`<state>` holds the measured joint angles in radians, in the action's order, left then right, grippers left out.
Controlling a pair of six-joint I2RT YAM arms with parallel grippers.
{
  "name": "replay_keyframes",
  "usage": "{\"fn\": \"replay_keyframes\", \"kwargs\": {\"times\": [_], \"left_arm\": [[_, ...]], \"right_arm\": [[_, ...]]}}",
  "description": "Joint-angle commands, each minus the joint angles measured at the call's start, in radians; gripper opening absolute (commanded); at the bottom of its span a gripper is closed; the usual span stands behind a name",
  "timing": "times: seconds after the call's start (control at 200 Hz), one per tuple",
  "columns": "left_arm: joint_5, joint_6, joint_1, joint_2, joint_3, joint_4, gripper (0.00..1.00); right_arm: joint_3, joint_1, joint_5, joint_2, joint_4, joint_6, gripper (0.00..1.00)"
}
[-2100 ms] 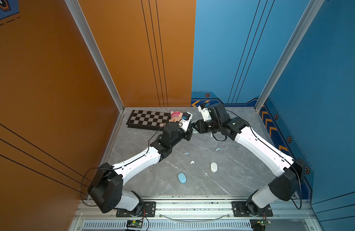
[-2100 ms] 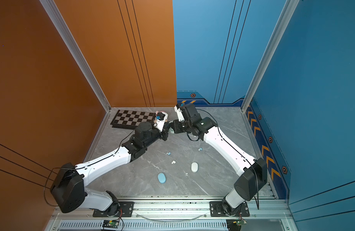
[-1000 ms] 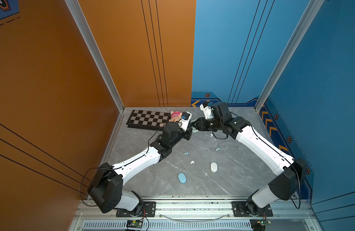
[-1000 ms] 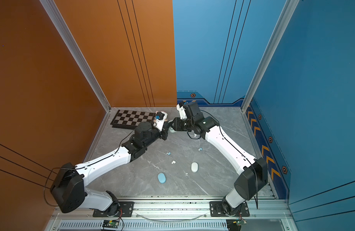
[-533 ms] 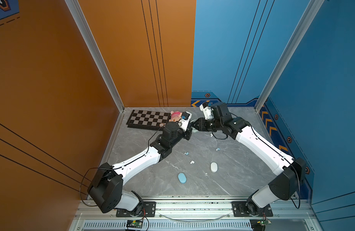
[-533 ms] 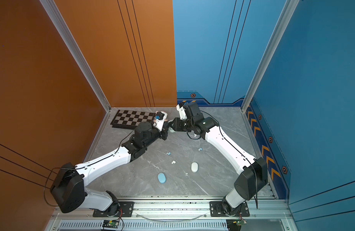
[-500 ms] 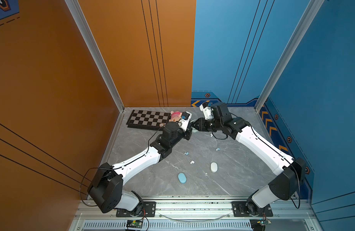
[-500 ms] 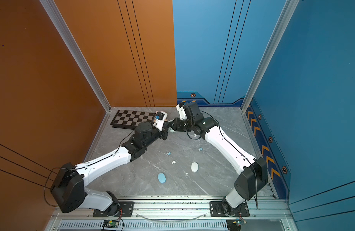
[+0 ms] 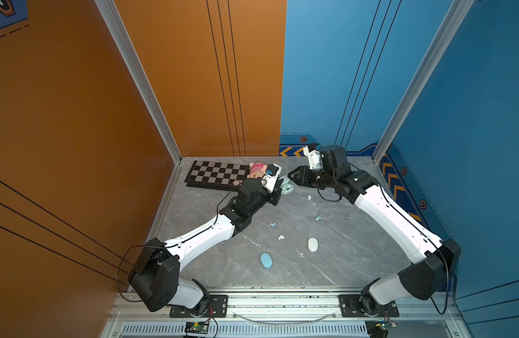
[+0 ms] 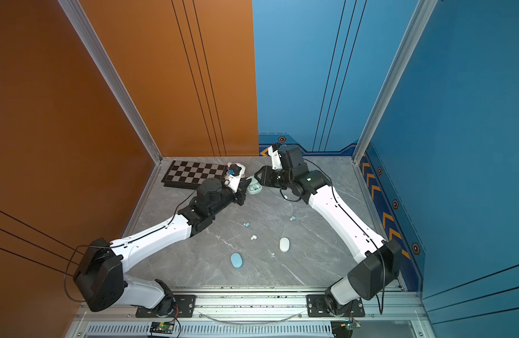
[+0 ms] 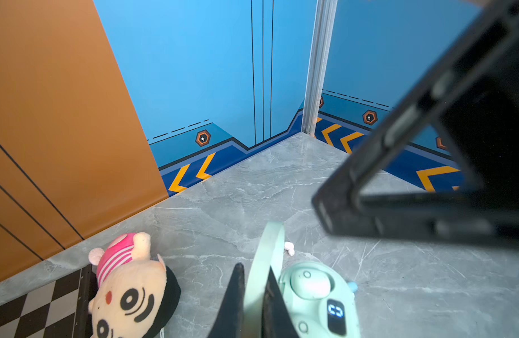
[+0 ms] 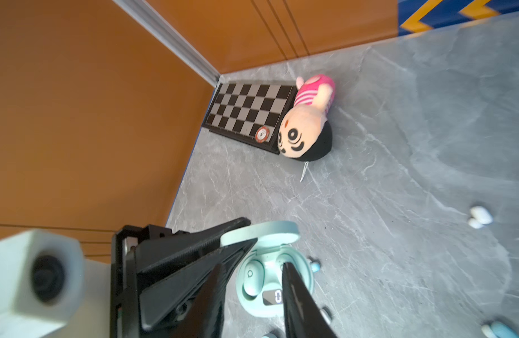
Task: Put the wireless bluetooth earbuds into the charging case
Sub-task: 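Set the mint case down with the left gripper while the right arm withdraws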
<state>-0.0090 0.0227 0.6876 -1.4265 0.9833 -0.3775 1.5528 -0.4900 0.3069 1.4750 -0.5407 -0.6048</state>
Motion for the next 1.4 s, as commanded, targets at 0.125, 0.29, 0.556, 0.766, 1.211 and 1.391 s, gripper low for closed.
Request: {"fn": "replay_keyframes", "kwargs": {"times": [0.125, 0.29, 0.556, 0.766, 1.211, 1.391], "left_arm": [[0.093, 0.109, 0.087, -0.060, 0.018, -0.029, 0.00], [0.106, 0.134, 0.173, -0.176, 0.040, -0.084, 0.00], [0.113, 0.063, 0.309, -0.464, 0.196, -0.208, 0.00], [0.097, 0.027, 0.389, -0.652, 0.331, -0.242, 0.00], [0.096, 0.021, 0.426, -0.798, 0.352, -0.259, 0.00], [0.102, 0.016, 0.433, -0.822, 0.351, -0.267, 0.01]], "right_arm": [[-0.162, 0.204, -0.158, -0.158, -0.091, -0.269, 0.37], [-0.354, 0.368, -0.120, -0.239, -0.107, -0.373, 0.36], [-0.576, 0.534, -0.120, -0.344, -0.134, -0.452, 0.37], [-0.628, 0.567, -0.113, -0.397, -0.213, -0.449, 0.37], [-0.645, 0.579, -0.126, -0.445, -0.313, -0.411, 0.37], [-0.670, 0.579, -0.116, -0.459, -0.322, -0.418, 0.37]]}}
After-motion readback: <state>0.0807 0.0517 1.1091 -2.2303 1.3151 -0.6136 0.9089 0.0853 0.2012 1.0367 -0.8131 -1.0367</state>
